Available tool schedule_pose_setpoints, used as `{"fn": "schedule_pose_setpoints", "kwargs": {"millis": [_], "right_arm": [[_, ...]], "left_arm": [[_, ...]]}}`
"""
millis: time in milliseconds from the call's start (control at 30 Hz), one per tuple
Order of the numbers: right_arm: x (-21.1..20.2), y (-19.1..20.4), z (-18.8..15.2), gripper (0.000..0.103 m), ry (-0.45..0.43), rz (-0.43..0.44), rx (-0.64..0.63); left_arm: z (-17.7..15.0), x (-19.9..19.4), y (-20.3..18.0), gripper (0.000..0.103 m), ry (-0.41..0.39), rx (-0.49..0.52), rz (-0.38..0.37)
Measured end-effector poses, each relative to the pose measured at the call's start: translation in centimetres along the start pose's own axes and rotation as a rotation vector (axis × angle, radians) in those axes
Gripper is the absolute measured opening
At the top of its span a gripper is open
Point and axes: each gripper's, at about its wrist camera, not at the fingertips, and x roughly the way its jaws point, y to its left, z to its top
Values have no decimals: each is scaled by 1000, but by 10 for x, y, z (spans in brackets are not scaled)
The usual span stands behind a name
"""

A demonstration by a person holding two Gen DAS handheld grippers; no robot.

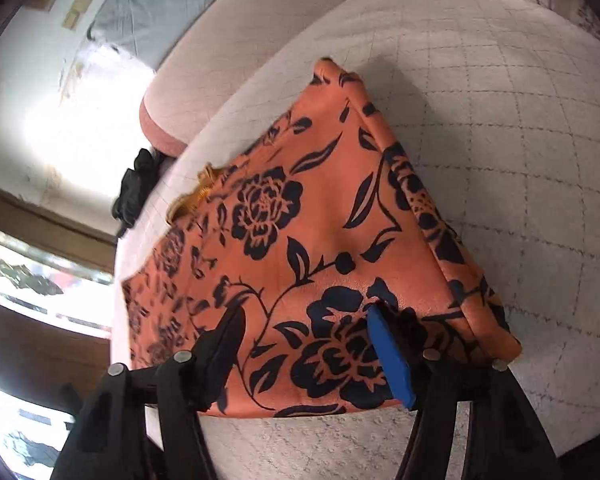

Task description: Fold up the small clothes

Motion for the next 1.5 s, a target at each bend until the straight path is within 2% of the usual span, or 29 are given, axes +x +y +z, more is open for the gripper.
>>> {"fn": "schedule_pose_setpoints", "kwargs": {"millis": [67, 133, 200, 233, 267, 333, 467, 600, 633, 733, 800, 833, 933, 1033, 1167, 1267, 1367, 1500], "right_arm": [[-16, 12, 1, 69, -16, -4, -11], [-30, 28, -1, 71, -61, 39, -96], [-24, 24, -2, 81, -58, 23, -121], [-12, 11, -2, 83, -24, -40, -87], [-1, -6, -2, 77, 26, -81, -18], [-16, -5, 1, 76, -18, -55, 21], [-39, 39, 20, 79, -69, -32, -102], [-14, 68, 51, 80, -33, -12, -162], [-3, 72, 60, 80, -15, 15, -161], [37, 72, 87, 80, 53, 56, -102], [68, 62, 104, 80, 82, 29, -89], [81, 50, 110, 80, 85, -21, -50], [79, 32, 118, 79, 30, 40, 94], [48, 53, 104, 80, -8, 67, 12], [-3, 52, 58, 80, -39, 91, -14], [-35, 28, 11, 83, -64, 111, 50], [-45, 3, -31, 84, -29, 94, 117], [-37, -20, -49, 84, -3, 92, 187]], "left_arm": [[3, -16, 2, 81, -45, 3, 18], [4, -26, -2, 81, -104, 31, 7], [4, -15, -3, 81, -56, 46, 28], [3, -2, -3, 81, 5, 53, 52], [2, 4, -1, 82, 43, 49, 58], [3, -6, 4, 82, 8, 10, 54], [9, -15, -5, 82, -17, 72, 87], [13, -13, -10, 82, -4, 61, 84], [12, -14, -10, 82, -4, 62, 86], [9, -16, -9, 82, 0, 63, 92], [11, -11, -9, 82, 0, 58, 94], [12, -9, -9, 82, 3, 58, 96], [14, -13, -9, 82, -9, 59, 99], [15, -15, -10, 82, -10, 63, 96], [13, -24, -16, 82, -34, 65, 77], [10, -28, -23, 82, -40, 81, 67], [9, -34, -35, 82, -47, 101, 53], [10, -46, -52, 82, -64, 125, 28]]}}
